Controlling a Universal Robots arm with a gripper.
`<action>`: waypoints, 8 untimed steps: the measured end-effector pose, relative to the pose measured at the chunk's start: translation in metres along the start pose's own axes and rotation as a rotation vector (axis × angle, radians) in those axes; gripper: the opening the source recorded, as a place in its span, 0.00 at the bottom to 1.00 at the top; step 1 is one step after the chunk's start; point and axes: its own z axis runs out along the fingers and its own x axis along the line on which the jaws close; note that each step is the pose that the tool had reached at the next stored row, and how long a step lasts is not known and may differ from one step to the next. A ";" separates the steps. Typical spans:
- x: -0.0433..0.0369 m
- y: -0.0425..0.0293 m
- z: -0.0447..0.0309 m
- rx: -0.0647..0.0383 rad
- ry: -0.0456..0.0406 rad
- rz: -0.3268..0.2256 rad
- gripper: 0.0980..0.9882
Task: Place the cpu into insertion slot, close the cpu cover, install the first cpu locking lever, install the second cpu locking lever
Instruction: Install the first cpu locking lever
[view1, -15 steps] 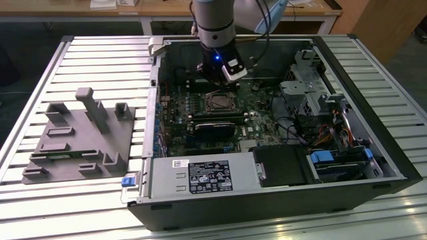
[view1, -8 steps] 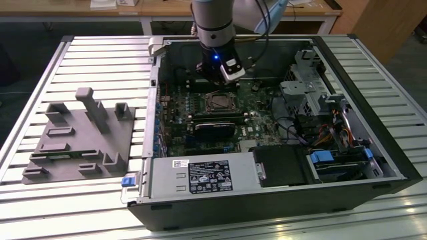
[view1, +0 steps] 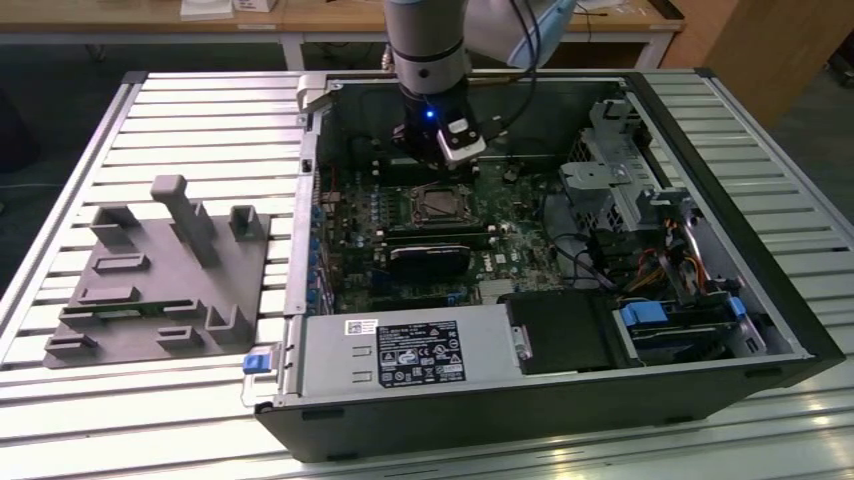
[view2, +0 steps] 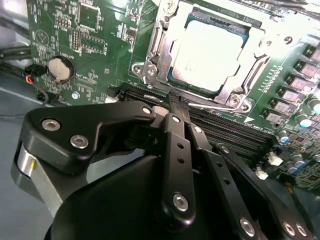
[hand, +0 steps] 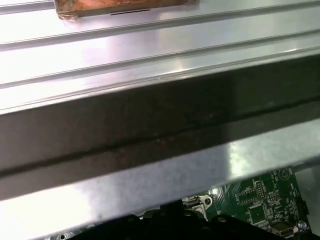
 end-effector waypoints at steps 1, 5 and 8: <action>0.0001 0.0002 0.0003 0.002 -0.0014 0.009 0.01; 0.0013 0.0036 0.0012 0.003 -0.0034 0.023 0.01; 0.0022 0.0062 0.0018 0.005 -0.0047 0.031 0.01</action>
